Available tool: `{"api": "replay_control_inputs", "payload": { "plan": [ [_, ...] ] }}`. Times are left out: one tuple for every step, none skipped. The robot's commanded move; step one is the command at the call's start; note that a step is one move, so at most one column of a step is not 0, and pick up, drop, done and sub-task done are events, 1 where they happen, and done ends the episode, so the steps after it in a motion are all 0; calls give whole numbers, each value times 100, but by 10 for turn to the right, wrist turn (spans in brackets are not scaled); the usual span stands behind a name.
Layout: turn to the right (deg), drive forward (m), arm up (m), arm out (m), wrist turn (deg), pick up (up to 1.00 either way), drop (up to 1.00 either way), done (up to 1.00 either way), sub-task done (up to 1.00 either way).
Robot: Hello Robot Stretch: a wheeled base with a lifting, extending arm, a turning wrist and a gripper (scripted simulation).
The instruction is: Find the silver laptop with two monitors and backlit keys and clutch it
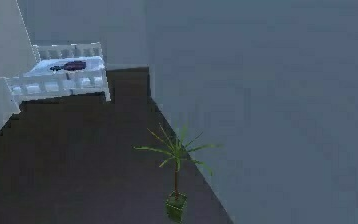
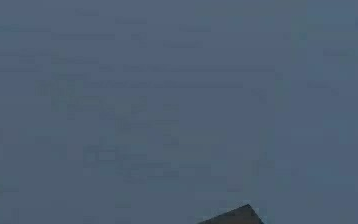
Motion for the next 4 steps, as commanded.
{"api": "replay_control_inputs", "payload": {
  "plan": [
    [-450, 0, 0, 0, 0, 0, 0, 0, 0],
    [-120, 0, 0, 0, 0, 0, 0, 0, 0],
    [0, 95, 0, 0, 0, 0, 0, 0, 0],
    [330, 0, 0, 0, 0, 0, 0, 0, 0]
  ]
}}
